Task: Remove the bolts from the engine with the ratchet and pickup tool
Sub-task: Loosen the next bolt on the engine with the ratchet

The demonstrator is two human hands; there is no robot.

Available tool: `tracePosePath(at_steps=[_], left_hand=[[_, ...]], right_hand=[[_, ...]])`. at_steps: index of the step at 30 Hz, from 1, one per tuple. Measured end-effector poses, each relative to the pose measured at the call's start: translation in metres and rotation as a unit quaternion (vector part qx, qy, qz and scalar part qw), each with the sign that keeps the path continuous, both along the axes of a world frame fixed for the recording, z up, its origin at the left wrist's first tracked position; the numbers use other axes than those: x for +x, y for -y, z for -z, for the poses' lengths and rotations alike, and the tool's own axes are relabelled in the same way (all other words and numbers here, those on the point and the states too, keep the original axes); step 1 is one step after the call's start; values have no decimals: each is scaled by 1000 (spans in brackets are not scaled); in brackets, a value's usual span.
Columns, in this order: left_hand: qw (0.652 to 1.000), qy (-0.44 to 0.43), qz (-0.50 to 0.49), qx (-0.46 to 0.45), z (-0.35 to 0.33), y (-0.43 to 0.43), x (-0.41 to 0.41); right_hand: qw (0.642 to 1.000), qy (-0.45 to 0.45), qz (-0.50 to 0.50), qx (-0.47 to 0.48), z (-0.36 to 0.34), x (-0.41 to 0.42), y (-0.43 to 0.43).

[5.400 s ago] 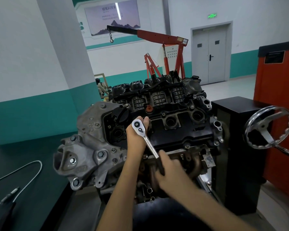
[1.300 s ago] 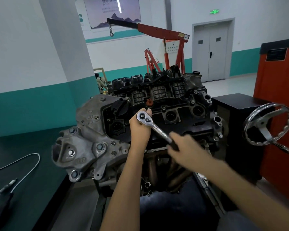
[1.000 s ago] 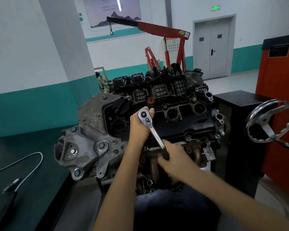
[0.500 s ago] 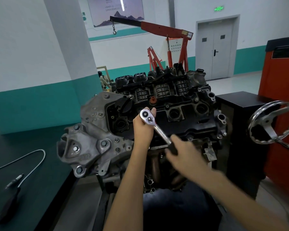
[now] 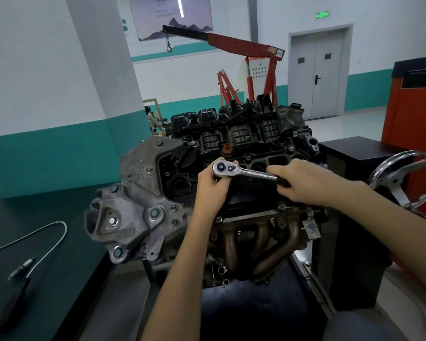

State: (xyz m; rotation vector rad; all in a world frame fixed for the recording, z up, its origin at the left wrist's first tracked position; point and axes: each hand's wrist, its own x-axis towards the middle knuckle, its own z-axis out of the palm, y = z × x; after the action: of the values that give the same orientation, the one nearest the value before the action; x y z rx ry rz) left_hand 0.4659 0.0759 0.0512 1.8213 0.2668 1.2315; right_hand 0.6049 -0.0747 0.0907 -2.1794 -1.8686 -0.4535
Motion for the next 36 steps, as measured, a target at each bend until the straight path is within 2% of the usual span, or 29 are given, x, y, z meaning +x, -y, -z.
tracePosePath(at_steps=[2, 4, 6, 8, 10, 11, 13, 17, 19, 21, 23, 25, 28, 31, 33, 36], left_hand=[[999, 34, 4, -12, 3, 0, 0], [999, 44, 8, -23, 4, 3, 3], [999, 38, -15, -29, 4, 7, 7], [998, 34, -42, -28, 2, 8, 12], [997, 21, -60, -31, 1, 7, 11], [998, 14, -57, -29, 1, 5, 9], [999, 3, -24, -21, 1, 1, 5], [1000, -27, -14, 8, -4, 3, 4], [999, -21, -23, 10, -4, 3, 4], [1000, 2, -26, -7, -2, 2, 1], [999, 30, -20, -33, 2, 0, -2], [998, 42, -26, -37, 3, 5, -2], [994, 70, -58, -59, 0, 15, 4], [991, 61, -76, -95, -3, 14, 6], [993, 35, -69, -85, -3, 10, 2], [999, -10, -28, -44, -4, 4, -3]], right_hand=[[999, -24, 20, 33, 13, -9, -1], [988, -121, 41, 87, 45, -36, 1], [948, -282, 34, 140, 78, -75, -3], [889, -417, 22, 188, 99, -111, -18], [863, -465, 8, 195, 108, -130, -32], [869, -459, 6, 183, 107, -129, -33], [906, -396, 3, 151, 98, -105, -24], [982, -184, 4, 45, 43, -29, 4], [999, -50, 8, 12, 10, -5, 5], [999, 28, 7, 17, -3, -2, -1], [998, 20, 22, 54, 12, -15, -2], [989, -87, 31, 117, 44, -41, 1], [936, -306, 28, 174, 89, -94, -12], [885, -425, 13, 188, 105, -134, -36], [899, -406, 3, 167, 101, -128, -34], [954, -282, 0, 99, 74, -73, -10]])
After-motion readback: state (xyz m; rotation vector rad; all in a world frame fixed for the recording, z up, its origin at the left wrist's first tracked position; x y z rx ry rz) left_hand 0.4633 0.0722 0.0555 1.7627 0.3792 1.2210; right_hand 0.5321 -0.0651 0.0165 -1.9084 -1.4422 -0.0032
